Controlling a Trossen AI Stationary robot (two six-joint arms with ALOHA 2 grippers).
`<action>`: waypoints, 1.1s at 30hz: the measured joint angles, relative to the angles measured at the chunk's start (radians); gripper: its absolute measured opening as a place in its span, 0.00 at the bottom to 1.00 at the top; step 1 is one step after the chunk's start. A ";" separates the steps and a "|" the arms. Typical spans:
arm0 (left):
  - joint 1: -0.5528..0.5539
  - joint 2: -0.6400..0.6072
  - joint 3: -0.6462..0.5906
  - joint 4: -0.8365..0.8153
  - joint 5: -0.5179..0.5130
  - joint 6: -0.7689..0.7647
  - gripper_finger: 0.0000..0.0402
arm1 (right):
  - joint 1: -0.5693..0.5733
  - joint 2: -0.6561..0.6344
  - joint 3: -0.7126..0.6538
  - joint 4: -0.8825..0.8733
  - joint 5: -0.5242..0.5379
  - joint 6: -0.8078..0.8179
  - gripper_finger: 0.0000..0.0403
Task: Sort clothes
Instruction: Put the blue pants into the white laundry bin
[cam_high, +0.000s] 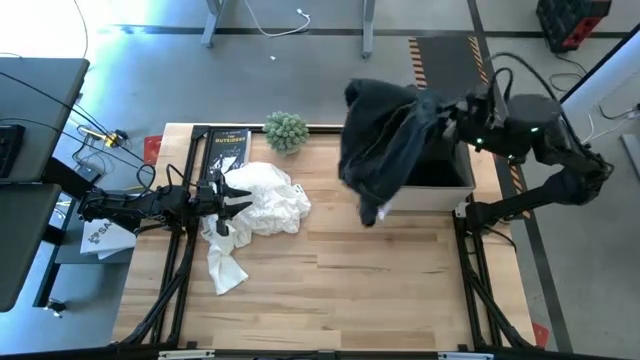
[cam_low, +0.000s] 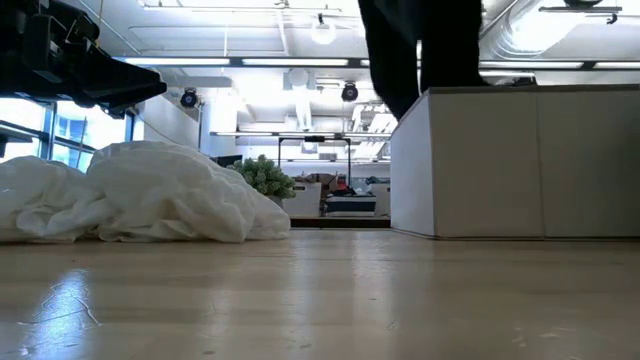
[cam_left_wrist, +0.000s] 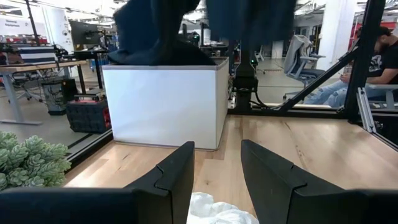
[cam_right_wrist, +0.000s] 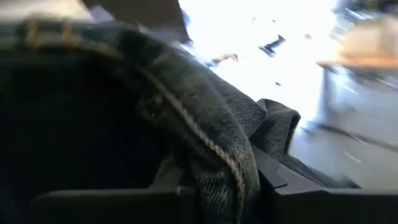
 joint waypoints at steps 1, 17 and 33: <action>0.000 0.000 0.000 0.000 0.000 0.000 0.33 | -0.010 -0.002 0.000 -0.071 0.037 0.033 0.14; 0.000 0.000 0.000 0.000 0.000 0.000 0.33 | -0.423 0.021 -0.393 -0.506 0.037 0.242 0.14; 0.000 0.000 0.000 0.000 0.000 0.000 0.33 | -0.679 0.245 -0.739 -0.389 -0.196 0.030 0.25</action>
